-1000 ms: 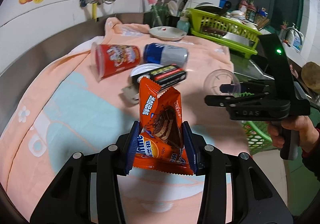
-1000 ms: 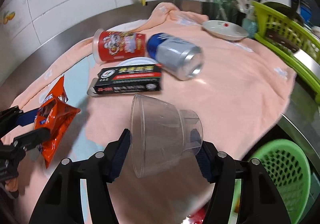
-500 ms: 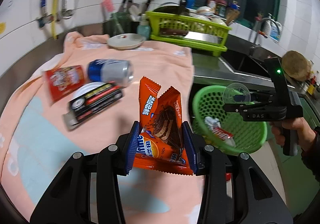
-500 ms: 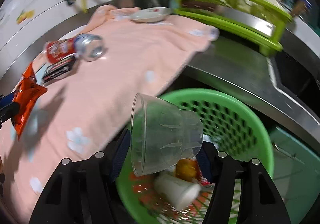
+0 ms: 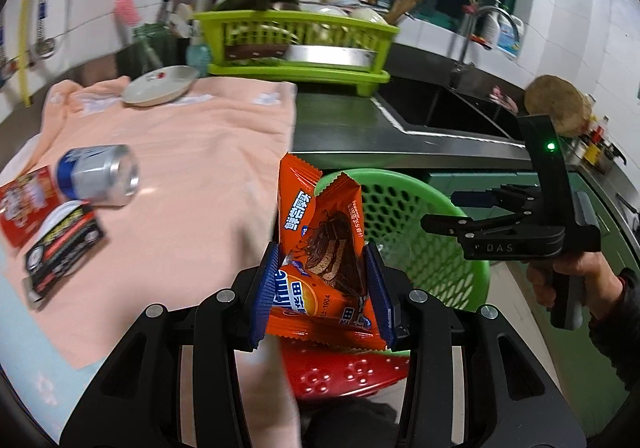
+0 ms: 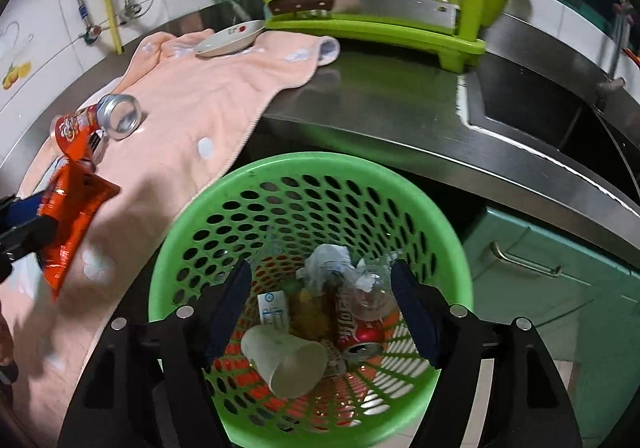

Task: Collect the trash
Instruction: 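Carry the wrapper and clear cup over the green basket and open both tools, then grasp the black glue box with the left tool while the right tool grasps the blue milk can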

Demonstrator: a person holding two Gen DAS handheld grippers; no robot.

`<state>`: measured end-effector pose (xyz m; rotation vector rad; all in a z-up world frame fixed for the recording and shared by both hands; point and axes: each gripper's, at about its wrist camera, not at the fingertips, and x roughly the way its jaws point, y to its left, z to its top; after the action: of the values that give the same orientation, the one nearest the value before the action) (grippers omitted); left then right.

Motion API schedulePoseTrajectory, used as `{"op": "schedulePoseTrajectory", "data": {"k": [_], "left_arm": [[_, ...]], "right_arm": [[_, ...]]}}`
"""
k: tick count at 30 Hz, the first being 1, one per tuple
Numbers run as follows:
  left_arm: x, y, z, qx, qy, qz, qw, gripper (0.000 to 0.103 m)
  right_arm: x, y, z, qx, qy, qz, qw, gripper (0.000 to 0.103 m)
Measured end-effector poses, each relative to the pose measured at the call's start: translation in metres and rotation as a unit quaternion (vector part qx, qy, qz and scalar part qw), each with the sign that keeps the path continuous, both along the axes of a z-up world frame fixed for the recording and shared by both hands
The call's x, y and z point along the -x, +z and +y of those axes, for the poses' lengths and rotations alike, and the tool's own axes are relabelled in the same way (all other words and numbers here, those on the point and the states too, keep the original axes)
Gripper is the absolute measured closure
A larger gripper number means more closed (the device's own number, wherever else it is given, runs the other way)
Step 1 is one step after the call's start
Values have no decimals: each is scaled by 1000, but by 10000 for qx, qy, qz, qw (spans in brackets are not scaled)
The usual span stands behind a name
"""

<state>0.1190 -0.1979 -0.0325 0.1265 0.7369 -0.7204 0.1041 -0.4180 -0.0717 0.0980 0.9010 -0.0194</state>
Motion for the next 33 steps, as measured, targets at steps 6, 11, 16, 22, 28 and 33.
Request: {"op": "schedulePoseTrajectory", "data": {"k": [6, 11, 16, 22, 28, 33], "left_arm": [[-8, -12, -34, -55, -183, 228, 9996, 60], [-14, -24, -52, -103, -218, 387, 9990, 54], [-16, -29, -58, -51, -223, 426, 9988, 45], [-12, -27, -57, 62, -230, 339, 9991, 30], [-12, -25, -48, 67, -123, 318, 9994, 29], [-12, -22, -30, 19, 42, 253, 9997, 29]], "right_arm": [[13, 5, -18, -73, -181, -109, 9997, 29], [22, 8, -30, -141, -271, -152, 9994, 27], [28, 7, -34, -143, -299, -163, 9993, 25], [27, 8, -33, -144, -257, -182, 9994, 25], [26, 13, -25, -104, -178, -229, 9995, 25], [22, 17, -15, -97, -80, -251, 9996, 24]]}}
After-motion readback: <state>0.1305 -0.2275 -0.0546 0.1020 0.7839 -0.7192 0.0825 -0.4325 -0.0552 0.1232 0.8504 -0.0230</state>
